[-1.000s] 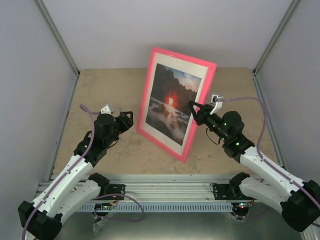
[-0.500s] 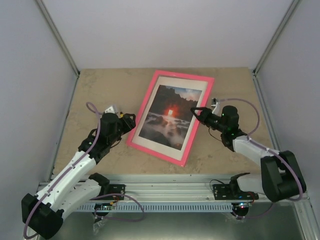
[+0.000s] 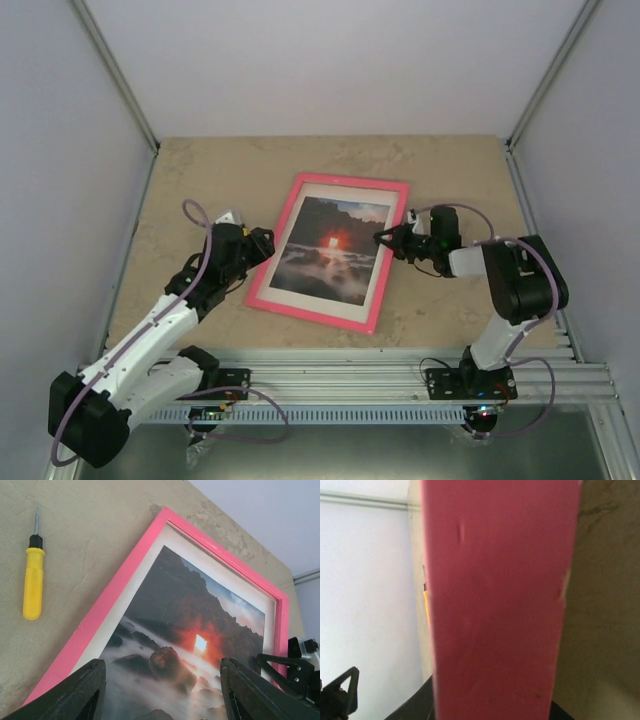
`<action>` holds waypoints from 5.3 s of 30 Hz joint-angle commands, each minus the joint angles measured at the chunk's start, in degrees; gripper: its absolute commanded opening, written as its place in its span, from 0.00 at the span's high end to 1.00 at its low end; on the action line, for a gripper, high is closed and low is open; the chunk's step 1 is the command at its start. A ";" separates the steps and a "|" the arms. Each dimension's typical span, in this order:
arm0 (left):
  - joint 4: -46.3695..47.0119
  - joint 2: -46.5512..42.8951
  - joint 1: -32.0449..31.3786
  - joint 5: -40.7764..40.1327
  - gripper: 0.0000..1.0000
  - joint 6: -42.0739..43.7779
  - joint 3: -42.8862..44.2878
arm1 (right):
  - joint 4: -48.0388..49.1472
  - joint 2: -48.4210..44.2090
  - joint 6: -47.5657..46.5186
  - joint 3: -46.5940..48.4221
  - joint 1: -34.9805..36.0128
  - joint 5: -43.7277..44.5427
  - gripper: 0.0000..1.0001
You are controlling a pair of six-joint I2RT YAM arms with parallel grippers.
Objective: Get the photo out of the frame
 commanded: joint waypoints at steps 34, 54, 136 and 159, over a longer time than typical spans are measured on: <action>1.25 5.13 -0.15 -7.29 0.38 1.47 -3.29 | -27.79 15.92 -29.92 22.30 6.14 6.00 0.65; -0.96 12.07 0.03 -12.14 0.37 2.94 -2.46 | -34.76 4.41 -35.38 15.51 4.96 18.39 0.41; 4.79 20.19 -3.51 3.80 0.92 -2.22 5.37 | -50.90 -15.83 -38.28 14.92 15.01 58.77 1.00; 7.39 53.65 -12.55 6.81 0.71 -3.09 31.07 | -33.15 -12.97 -55.13 11.25 -14.51 47.16 1.00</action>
